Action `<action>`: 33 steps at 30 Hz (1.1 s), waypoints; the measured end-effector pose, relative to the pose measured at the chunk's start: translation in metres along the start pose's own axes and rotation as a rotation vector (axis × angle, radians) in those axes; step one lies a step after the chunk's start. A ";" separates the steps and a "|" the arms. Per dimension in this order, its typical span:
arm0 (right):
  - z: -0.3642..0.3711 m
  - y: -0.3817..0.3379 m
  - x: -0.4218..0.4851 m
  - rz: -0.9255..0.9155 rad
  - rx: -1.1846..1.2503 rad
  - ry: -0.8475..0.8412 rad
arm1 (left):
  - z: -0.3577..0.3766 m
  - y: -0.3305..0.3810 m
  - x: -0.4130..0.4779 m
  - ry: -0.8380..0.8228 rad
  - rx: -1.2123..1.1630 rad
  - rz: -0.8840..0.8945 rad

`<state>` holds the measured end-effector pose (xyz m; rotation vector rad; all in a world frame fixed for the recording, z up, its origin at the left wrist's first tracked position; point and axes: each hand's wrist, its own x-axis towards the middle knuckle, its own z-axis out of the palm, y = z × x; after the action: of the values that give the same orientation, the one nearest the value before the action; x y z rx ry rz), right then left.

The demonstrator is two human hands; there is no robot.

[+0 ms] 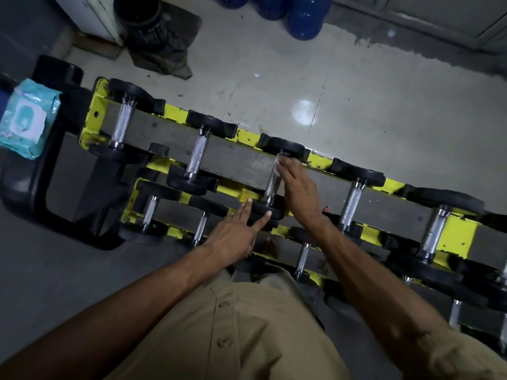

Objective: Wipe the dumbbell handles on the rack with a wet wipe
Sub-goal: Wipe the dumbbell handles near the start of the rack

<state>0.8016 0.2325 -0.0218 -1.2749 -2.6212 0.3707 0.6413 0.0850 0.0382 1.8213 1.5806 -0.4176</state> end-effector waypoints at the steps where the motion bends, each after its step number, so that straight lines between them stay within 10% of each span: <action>1: -0.003 0.007 0.002 -0.045 -0.059 -0.045 | 0.001 0.001 0.000 -0.002 0.001 -0.006; 10: -0.016 -0.001 0.026 -0.718 -0.258 -0.490 | 0.004 0.008 0.002 0.005 -0.009 -0.038; 15: -0.038 0.001 0.056 -0.446 -0.276 -0.384 | 0.011 0.013 0.003 0.027 -0.023 -0.074; 26: -0.042 -0.092 0.076 -0.493 -0.556 -1.094 | 0.015 0.034 0.001 0.078 -0.055 -0.179; 33: -0.042 -0.055 0.051 -0.610 -0.439 -0.737 | 0.020 0.040 0.006 0.073 -0.096 -0.187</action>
<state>0.7422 0.2455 0.0390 -0.3556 -3.6848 0.1733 0.6846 0.0751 0.0313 1.6398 1.7975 -0.3566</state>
